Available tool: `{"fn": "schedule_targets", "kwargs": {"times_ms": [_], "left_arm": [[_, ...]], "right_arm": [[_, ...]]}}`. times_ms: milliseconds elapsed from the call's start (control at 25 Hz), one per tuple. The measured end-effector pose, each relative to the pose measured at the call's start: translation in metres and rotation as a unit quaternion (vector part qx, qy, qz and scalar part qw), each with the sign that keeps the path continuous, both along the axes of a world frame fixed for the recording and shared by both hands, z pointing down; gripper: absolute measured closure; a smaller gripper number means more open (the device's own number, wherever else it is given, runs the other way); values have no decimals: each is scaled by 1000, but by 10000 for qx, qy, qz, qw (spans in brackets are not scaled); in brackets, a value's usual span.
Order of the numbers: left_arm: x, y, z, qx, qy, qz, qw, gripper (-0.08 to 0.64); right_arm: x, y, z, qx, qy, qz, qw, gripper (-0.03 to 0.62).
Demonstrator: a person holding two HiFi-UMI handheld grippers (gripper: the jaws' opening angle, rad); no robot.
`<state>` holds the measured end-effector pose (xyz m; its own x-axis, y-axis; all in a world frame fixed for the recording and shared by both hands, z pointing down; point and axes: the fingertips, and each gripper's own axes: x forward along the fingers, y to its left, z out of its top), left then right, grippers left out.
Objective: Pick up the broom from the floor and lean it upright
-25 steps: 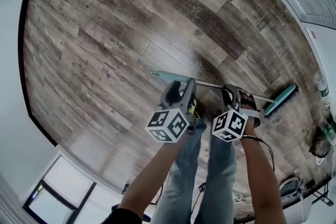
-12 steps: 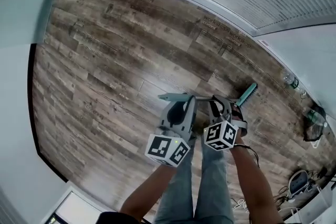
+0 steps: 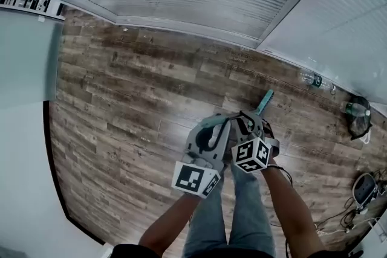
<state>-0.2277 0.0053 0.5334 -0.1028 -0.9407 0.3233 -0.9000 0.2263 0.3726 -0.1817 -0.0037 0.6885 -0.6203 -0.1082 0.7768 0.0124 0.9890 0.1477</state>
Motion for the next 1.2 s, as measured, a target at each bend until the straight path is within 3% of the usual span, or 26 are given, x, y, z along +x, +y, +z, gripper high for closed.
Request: {"fn": "schedule_targets", "kwargs": {"times_ms": [160,320,640,840,960,1120,1200], "left_arm": [[31,-41,-40,71,-587,479,9971,452],[54,-71,-74,50,-755,735,9944,380],[93,-120,-123,264,-1097,1103,9875,377],[111,-155,-117,231,-992,1336,9858,376],[108,-186,-97,137,-1074,1430,9838,377],[101,-226,-68,93,-756,1741,9818,384],[95,-242,-52,78,-773,1914,9784,409]], "right_arm": [[21,-36,-35,-152,-270,494,9983,511],[42,-66,-68,-328,-510,969,9934,511],[80,-130,-105,-686,-821,1961,9747,511],[92,-168,-107,-769,-782,2598,9594,511],[93,-190,-96,-722,-637,2927,9513,511],[88,-211,-67,-743,-359,3227,9429,511],[85,-221,-51,-829,-246,3402,9364,511]]}}
